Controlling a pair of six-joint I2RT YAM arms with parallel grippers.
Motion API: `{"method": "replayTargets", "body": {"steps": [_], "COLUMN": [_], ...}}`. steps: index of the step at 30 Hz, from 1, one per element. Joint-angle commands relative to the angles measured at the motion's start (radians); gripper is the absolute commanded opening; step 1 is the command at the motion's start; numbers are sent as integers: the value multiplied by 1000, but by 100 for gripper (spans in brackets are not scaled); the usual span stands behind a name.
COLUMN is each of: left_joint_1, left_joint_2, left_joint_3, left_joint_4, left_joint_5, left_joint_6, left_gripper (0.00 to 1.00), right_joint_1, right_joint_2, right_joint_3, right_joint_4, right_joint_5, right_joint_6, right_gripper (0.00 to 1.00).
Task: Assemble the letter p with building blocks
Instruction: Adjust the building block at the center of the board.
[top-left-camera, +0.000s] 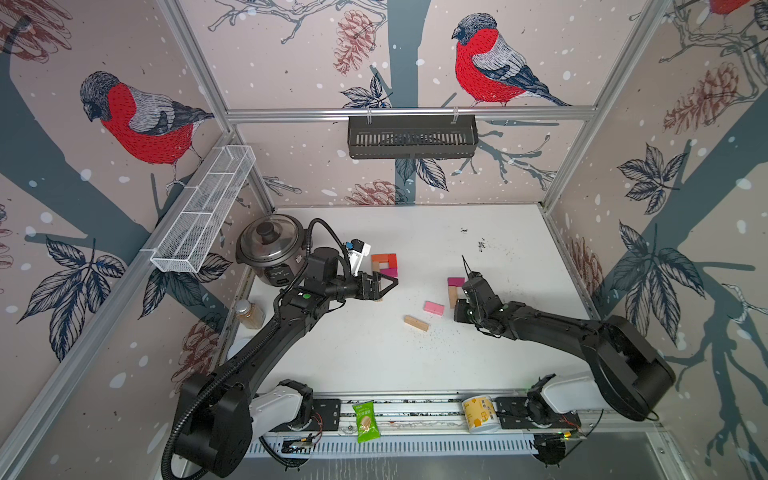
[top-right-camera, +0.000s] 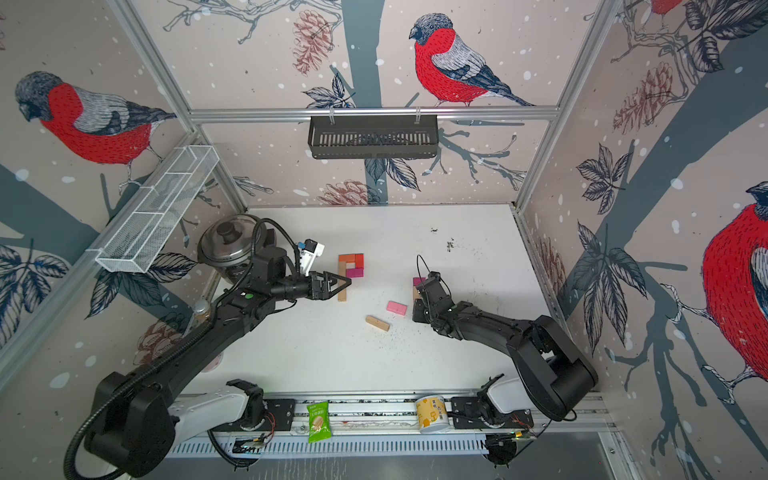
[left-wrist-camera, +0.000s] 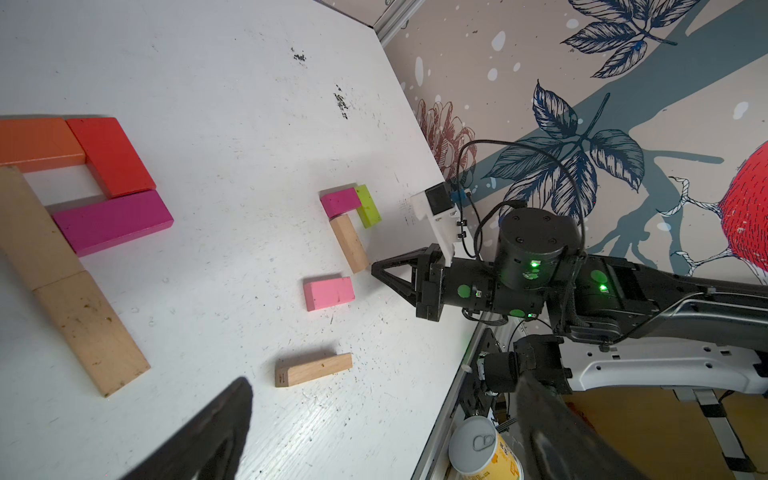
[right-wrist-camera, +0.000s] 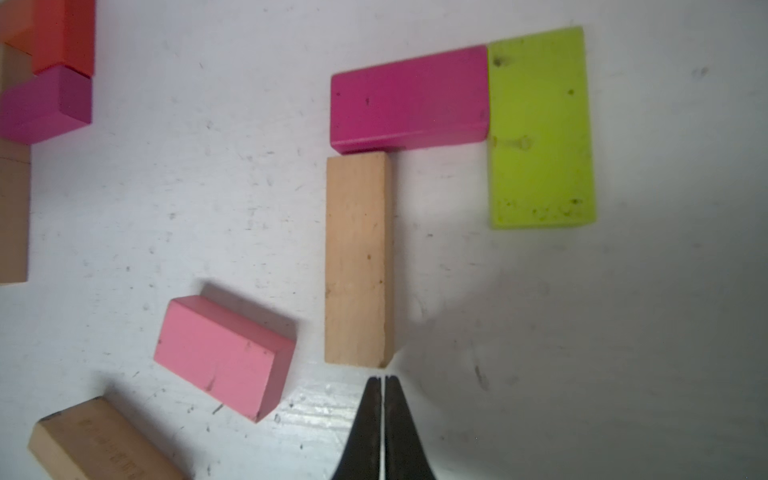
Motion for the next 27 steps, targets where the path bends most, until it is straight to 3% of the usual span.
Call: {"method": "replayTargets", "body": {"steps": [1,10,27], "left_joint_1": [1,1,1], "left_joint_2": [-6,-11,-8], "left_joint_3": [-2,-3,-3], "left_joint_4": [24,25,24], "left_joint_5": [13,9,5], "left_joint_6": [-4,-5,-7], "left_gripper": [97,97,97], "right_joint_1": [0,-37,-48], "right_joint_2": [-37,36,193], "right_joint_3": [31,154,219], "right_joint_4": [-45,-108,-76], "right_joint_5": [2,17,25], "right_joint_6": [-7,-102,-140], "right_gripper": [15,62,64]}}
